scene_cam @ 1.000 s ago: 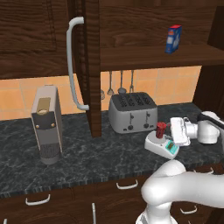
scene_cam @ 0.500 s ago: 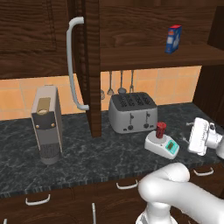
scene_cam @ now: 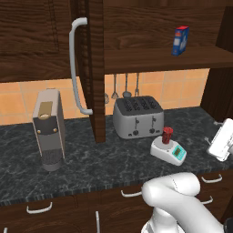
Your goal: Pick the yogurt and place it on the digital scale for weighing, and close the cabinet.
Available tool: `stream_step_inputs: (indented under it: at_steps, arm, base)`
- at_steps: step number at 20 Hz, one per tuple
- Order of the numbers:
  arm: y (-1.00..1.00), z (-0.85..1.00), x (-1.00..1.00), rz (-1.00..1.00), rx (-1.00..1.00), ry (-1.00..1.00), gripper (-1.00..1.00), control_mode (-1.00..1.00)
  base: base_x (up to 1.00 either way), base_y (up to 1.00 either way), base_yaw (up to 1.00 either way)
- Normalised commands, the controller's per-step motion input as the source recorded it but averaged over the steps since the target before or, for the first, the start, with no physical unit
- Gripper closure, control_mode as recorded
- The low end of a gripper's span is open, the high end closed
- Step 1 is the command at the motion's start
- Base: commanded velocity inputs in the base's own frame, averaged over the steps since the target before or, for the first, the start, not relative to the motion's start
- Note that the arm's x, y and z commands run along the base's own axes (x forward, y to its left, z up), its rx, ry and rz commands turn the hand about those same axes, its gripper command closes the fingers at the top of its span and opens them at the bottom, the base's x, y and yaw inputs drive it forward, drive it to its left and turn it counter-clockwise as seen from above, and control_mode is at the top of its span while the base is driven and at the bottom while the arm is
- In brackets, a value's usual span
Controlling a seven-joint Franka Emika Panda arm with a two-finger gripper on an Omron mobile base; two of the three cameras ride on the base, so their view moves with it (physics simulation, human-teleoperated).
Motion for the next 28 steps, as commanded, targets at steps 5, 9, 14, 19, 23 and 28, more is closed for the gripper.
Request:
stream_step_inputs:
  at_steps: [5, 9, 14, 19, 23, 28]
  arm:
    - [-0.62, 0.42, -0.51, -0.27, 0.03, -0.11, -1.00, -1.00]
    - [-0.94, 0.47, -0.69, -0.31, 0.09, -0.03, -1.00, -1.00]
    - [-0.87, 0.16, -0.76, -0.33, 0.01, -0.09, -1.00, -1.00]
    - [-0.85, 0.29, -0.62, -0.25, 0.05, 0.00, -1.00, -1.00]
    - [-0.89, 0.34, -0.68, -0.13, 0.04, -0.01, -1.00, -1.00]
    - [-0.91, 0.26, -0.49, -0.09, 0.01, 0.07, -1.00, -1.00]
  base:
    - [0.00, 0.00, 0.00]
    - [0.00, 0.00, 0.00]
    - [0.00, 0.00, 0.00]
    - [0.00, 0.00, 0.00]
    - [0.00, 0.00, 0.00]
    - [0.00, 0.00, 0.00]
